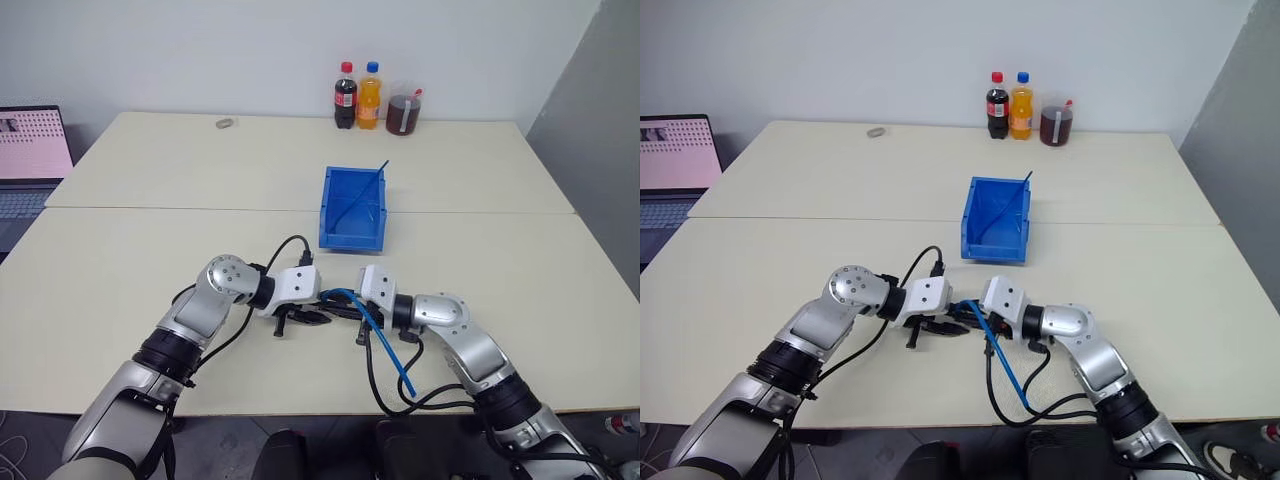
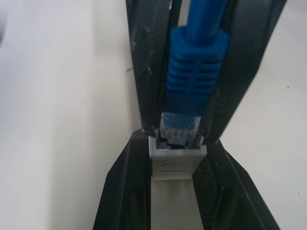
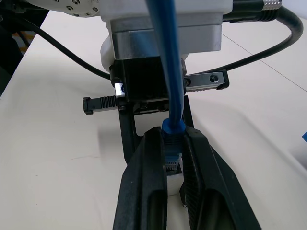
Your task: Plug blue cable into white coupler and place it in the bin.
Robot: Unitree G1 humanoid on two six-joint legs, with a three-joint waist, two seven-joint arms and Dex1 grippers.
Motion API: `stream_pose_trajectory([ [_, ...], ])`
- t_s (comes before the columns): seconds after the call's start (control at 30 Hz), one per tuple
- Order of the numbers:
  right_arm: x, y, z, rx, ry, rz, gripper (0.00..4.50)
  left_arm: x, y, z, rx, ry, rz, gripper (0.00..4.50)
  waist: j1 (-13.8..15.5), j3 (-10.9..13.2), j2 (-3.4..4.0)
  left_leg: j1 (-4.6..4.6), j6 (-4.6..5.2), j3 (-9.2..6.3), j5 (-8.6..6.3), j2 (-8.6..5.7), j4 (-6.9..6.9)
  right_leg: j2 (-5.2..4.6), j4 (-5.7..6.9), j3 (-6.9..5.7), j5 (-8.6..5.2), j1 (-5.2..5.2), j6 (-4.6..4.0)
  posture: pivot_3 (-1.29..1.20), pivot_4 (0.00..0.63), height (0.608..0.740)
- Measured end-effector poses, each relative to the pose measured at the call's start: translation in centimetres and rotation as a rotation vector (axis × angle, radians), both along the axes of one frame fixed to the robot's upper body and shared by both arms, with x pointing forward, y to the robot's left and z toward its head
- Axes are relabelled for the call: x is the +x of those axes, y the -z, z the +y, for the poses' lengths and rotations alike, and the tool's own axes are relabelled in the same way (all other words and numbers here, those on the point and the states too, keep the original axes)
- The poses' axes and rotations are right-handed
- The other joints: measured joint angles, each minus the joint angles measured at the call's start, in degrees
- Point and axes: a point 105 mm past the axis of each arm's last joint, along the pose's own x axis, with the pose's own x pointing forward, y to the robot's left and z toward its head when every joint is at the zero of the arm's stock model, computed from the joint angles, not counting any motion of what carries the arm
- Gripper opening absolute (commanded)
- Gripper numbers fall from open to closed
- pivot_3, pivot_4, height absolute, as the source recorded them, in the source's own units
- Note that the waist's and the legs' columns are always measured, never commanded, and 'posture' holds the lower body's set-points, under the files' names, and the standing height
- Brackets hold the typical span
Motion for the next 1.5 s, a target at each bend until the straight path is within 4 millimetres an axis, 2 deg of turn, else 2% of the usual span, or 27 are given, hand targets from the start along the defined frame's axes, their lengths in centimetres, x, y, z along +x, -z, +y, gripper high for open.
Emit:
stream_pose_trajectory([
  [0.5,-0.1,0.4,-0.3,-0.039,-0.037,0.013,0.15,-0.1,0.2,-0.1,-0.005,0.0,0.001,0.81,0.05,-0.18,0.07,0.03,0.0,0.0,0.0,-0.01,0.0,-0.01,-0.01,0.02,-0.03,0.05,0.05,0.0,0.15,0.74],
  [0.9,-0.4,0.5,0.3,-0.025,0.033,0.093,0.15,-0.2,0.4,0.2,-0.009,-0.017,0.006,0.81,-0.06,-0.56,0.25,0.11,0.0,0.01,0.0,0.0,-0.01,0.13,0.0,0.05,-0.09,0.08,0.07,0.0,0.15,0.74],
  [1.2,-0.7,0.9,0.4,-0.063,0.021,-0.009,0.15,-0.2,0.6,0.3,-0.008,-0.022,0.012,0.81,-0.06,-0.89,0.3,0.13,0.0,0.03,0.0,-0.03,-0.02,0.19,-0.01,0.07,-0.12,0.08,0.07,0.0,0.15,0.74],
  [1.5,-0.4,1.1,0.5,-0.061,0.018,0.016,0.15,-0.2,0.8,0.3,-0.002,-0.029,0.012,0.81,-0.06,-1.19,0.29,0.23,0.01,0.05,0.0,-0.01,-0.02,0.24,0.02,0.09,-0.12,0.13,0.04,0.0,0.15,0.74],
])
